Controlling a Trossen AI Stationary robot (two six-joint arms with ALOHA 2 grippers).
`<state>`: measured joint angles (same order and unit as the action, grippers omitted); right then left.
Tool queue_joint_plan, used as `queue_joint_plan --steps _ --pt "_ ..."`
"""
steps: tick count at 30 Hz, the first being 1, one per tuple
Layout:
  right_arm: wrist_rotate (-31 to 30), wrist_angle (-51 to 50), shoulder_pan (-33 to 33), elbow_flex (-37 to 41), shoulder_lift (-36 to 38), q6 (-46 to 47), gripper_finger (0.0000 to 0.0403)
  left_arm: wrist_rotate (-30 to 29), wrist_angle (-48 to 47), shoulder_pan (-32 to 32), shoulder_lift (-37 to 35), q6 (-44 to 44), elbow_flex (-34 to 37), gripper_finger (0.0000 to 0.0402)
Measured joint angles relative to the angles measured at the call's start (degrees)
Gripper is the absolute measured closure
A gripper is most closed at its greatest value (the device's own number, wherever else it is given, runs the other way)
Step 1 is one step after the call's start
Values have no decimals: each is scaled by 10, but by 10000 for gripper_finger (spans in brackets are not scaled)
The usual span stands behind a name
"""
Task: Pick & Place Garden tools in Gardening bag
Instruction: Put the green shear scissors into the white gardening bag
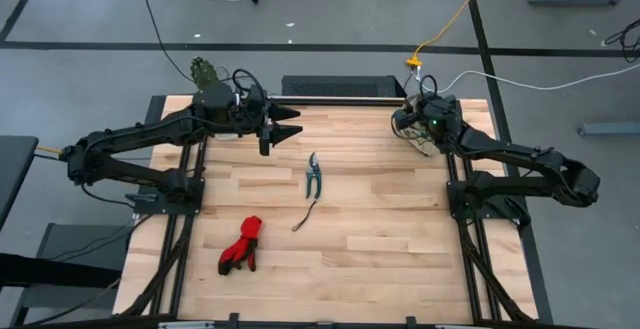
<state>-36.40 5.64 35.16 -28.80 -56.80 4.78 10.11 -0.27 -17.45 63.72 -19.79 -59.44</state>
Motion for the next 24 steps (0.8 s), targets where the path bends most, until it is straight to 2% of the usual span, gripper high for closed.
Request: queue_joint_plan --steps 7,21,24 --pt "50 28 0 -17 3 -28 128 0 0 0 0 0 0 131" --pt "61 -12 0 -85 3 -54 126 0 0 0 0 -1 0 131" --pt "82 -16 0 -89 3 -54 126 0 0 0 0 -2 0 131"
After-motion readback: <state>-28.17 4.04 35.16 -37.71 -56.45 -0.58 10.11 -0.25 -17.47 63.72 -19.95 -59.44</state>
